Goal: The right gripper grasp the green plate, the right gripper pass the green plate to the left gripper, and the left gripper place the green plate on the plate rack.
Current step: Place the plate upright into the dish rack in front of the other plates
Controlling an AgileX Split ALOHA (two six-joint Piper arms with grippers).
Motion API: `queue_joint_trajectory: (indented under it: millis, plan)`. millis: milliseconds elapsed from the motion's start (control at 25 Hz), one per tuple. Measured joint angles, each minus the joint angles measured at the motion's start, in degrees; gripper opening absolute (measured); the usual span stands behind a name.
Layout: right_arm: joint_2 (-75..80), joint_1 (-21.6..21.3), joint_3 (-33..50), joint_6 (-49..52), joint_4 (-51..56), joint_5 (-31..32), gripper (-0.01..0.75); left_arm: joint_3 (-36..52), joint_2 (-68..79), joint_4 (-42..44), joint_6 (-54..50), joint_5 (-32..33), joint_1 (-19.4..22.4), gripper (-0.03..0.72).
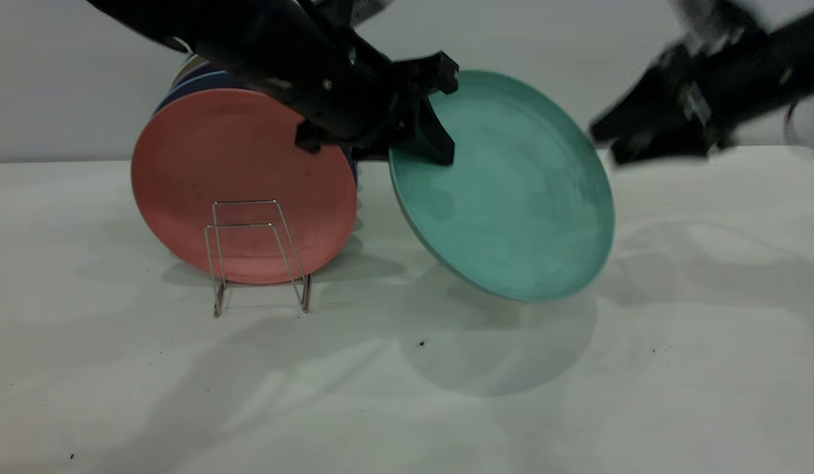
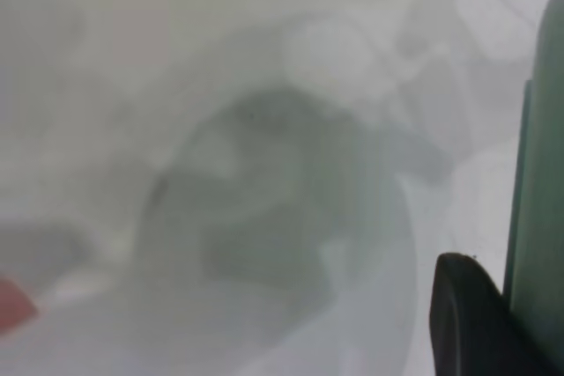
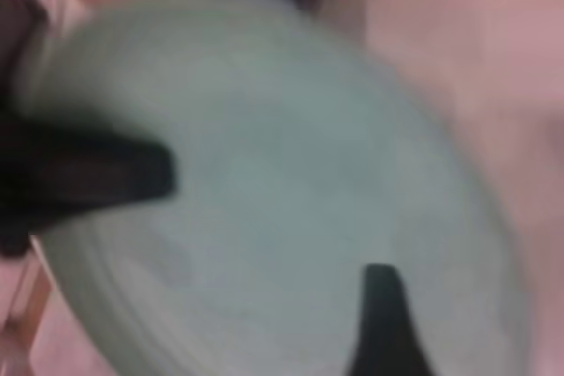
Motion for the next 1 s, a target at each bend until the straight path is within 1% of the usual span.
queue_joint_trajectory:
  millis: [80, 160, 240, 400, 520, 600, 720, 840, 1000]
  plan:
    - [-4.26, -2.28, 0.00, 0.00, 0.27, 1.81, 0.625, 0.00, -1.92, 0.76, 2.28, 2.76, 1.65, 0.120]
    - [-8.41, -4.59, 0.00, 0.05, -0.30, 4.36, 0.645, 0.00, -4.73, 2.89, 4.70, 6.74, 4.62, 0.120]
    - [-13.39, -5.82, 0.00, 1.38, -2.16, 5.33, 0.624, 0.00, -7.94, 6.63, 6.62, 11.82, 7.61, 0.120]
    - [-23.22, -5.79, 0.00, 9.11, -10.04, 6.92, 0.521, 0.00, -14.89, 16.09, 7.70, 19.01, 15.26, 0.120]
    - [-29.60, -3.67, 0.00, 17.16, -17.52, 7.79, 0.459, 0.00, -18.72, 22.14, 10.53, 22.37, 20.92, 0.120]
    - [-33.34, -0.81, 0.35, 21.93, -23.67, 8.04, 0.430, 0.00, -20.40, 24.36, 15.19, 23.32, 24.19, 0.120]
    - [-39.53, 3.63, 3.64, 26.80, -29.89, 8.50, 0.403, 0.00, -21.35, 25.24, 25.18, 24.82, 27.84, 0.120]
    - [-46.72, 6.46, 9.91, 29.83, -32.31, 9.07, 0.393, 0.00, -21.40, 25.51, 36.83, 24.89, 29.21, 0.120]
    - [-55.83, 7.06, 20.99, 32.70, -33.64, 9.25, 0.391, 0.00, -21.40, 23.35, 57.07, 22.87, 28.95, 0.120]
